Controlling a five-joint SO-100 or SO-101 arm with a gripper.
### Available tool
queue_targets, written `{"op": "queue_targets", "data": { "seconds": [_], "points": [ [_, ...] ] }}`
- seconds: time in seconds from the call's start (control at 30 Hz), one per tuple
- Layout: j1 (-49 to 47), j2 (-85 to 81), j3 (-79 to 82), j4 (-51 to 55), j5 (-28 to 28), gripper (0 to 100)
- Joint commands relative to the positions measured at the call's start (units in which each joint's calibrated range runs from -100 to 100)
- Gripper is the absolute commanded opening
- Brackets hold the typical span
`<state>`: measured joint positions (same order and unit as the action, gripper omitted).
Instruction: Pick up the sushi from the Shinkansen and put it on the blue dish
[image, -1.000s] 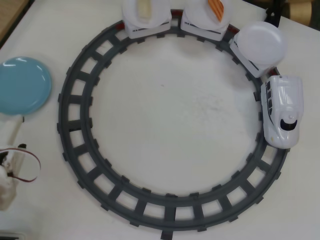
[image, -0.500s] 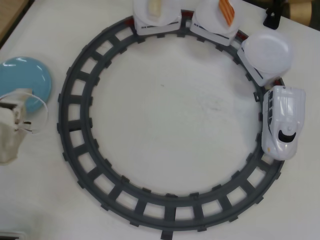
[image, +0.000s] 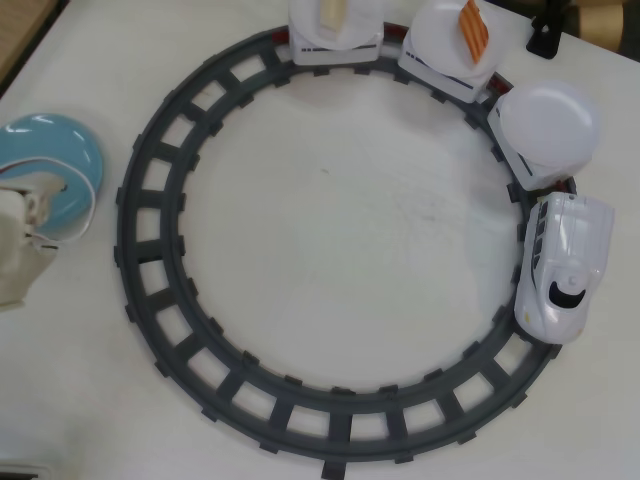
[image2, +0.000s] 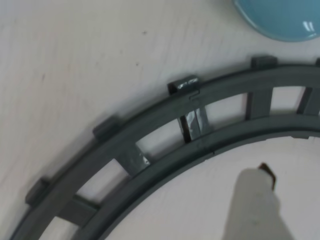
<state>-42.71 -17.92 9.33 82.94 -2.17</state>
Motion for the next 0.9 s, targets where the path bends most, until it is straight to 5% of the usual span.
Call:
{"op": "queue_targets", "data": {
  "seconds": [0.0,0.37,0.87],
  "points": [
    [2.12,1.29,-8.88,4.15,-0.13,24],
    [12.78,7.02,-12.85,6.95,0.24,24],
    [24.04,6.10,-7.71,7.21,7.35,24]
  ]
}}
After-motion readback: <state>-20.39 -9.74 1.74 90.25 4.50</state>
